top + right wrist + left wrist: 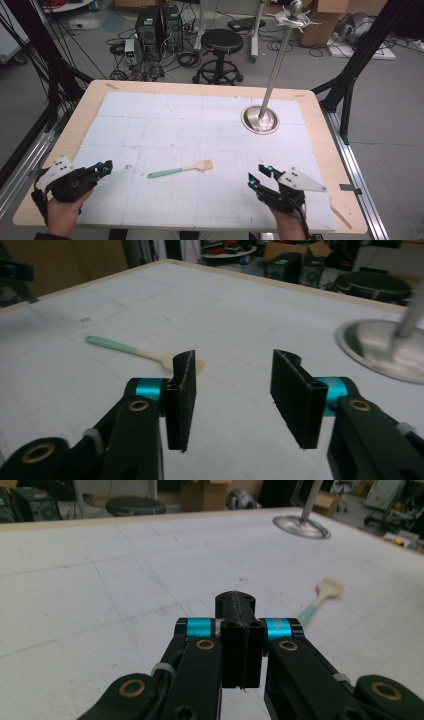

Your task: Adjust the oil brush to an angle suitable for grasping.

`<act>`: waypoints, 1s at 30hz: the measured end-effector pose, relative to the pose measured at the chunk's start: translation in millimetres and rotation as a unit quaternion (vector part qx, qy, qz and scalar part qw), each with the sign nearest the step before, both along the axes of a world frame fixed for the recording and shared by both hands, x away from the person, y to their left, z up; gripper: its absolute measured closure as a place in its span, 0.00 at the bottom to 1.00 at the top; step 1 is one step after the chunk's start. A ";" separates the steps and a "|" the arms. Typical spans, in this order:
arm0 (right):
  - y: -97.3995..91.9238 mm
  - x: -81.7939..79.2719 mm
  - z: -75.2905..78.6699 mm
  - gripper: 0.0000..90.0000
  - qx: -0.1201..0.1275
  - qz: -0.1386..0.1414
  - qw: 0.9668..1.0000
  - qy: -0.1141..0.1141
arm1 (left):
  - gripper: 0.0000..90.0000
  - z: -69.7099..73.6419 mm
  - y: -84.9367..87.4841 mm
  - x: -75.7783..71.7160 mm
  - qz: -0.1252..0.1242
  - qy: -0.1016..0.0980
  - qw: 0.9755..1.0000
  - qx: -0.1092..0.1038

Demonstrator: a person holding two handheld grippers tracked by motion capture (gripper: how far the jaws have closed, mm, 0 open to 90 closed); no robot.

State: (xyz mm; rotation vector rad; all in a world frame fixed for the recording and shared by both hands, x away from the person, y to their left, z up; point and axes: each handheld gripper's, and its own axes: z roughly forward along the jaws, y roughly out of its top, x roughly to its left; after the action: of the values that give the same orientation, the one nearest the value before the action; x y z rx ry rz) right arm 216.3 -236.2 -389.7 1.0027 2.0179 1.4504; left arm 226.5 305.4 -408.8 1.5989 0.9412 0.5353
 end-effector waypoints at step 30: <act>161.4 126.9 -49.0 0.99 -0.183 0.097 0.968 0.144 | 0.46 -1.9 13.7 0.8 0.024 -0.003 0.998 -0.063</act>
State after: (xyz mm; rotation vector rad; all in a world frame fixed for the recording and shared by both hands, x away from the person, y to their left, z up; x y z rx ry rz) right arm 343.2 -74.8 -438.7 0.9139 2.5379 1.0027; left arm 227.2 319.2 -410.7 1.4634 0.9908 0.5036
